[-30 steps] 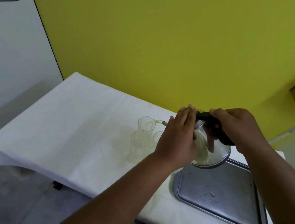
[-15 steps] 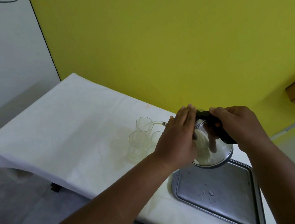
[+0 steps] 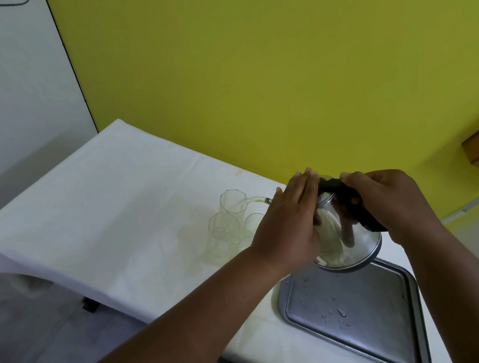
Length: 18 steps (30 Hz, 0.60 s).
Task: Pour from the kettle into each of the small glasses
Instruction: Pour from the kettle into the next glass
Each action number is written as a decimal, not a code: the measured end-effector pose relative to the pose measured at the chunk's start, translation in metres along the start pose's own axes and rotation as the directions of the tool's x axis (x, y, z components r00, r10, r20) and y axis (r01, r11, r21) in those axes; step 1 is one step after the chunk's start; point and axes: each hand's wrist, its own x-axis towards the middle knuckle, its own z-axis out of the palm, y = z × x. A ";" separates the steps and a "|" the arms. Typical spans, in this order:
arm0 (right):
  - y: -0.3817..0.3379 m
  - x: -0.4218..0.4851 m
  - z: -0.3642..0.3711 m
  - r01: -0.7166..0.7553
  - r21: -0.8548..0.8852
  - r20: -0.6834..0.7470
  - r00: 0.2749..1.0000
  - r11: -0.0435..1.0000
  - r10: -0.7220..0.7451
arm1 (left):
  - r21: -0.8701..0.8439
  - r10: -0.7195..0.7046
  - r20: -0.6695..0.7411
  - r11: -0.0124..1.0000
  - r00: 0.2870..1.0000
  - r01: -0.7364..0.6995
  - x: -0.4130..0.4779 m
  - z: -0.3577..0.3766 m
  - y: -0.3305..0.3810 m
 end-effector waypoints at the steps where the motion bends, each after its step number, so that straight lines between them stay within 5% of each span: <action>1: 0.000 0.000 0.000 0.000 0.000 0.000 1.000 1.000 0.000 | 0.001 0.000 0.001 1.000 1.000 0.000 0.000 0.000 0.000; 18: 0.000 0.008 0.001 0.003 0.018 0.004 1.000 1.000 -0.003 | -0.013 -0.022 0.018 1.000 1.000 0.022 0.004 0.000 -0.003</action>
